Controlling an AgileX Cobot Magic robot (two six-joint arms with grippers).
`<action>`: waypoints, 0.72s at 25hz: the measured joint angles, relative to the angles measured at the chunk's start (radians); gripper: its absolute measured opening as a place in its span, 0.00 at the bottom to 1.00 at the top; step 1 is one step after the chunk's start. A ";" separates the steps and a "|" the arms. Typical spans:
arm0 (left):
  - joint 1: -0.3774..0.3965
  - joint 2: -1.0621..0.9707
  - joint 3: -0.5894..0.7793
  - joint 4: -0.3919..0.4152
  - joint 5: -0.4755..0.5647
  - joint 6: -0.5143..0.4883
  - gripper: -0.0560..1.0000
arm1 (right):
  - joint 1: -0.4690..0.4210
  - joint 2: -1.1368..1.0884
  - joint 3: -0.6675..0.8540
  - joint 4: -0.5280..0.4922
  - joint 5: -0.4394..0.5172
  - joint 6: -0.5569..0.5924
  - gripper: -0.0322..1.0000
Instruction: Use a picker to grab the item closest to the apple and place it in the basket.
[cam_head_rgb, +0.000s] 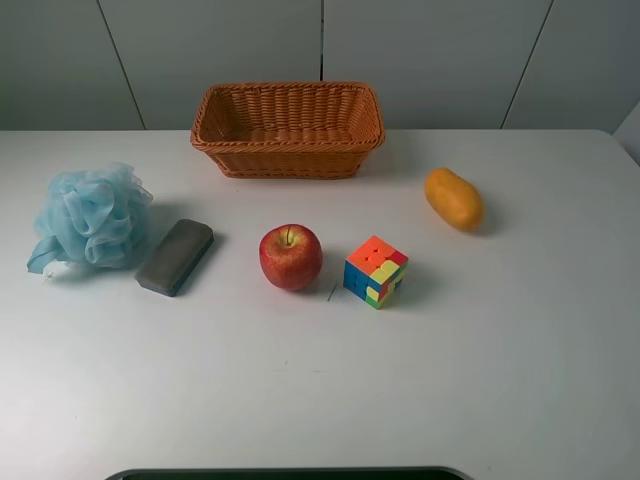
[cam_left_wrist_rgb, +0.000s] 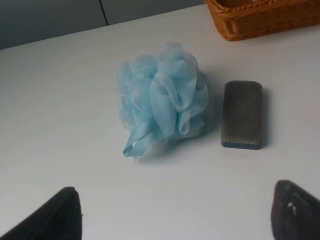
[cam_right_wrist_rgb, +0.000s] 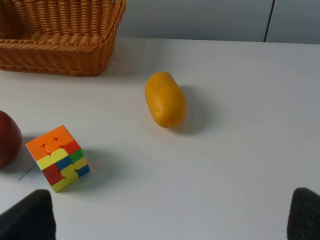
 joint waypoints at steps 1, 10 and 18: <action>0.000 0.000 0.000 0.000 0.000 0.000 0.74 | 0.000 0.000 0.000 0.000 0.000 0.000 0.71; 0.000 0.000 0.000 0.000 0.000 0.000 0.74 | 0.000 0.000 0.000 0.000 0.000 0.000 0.71; 0.000 0.000 0.000 0.000 0.000 0.000 0.74 | 0.000 0.000 0.000 0.017 0.003 0.000 0.71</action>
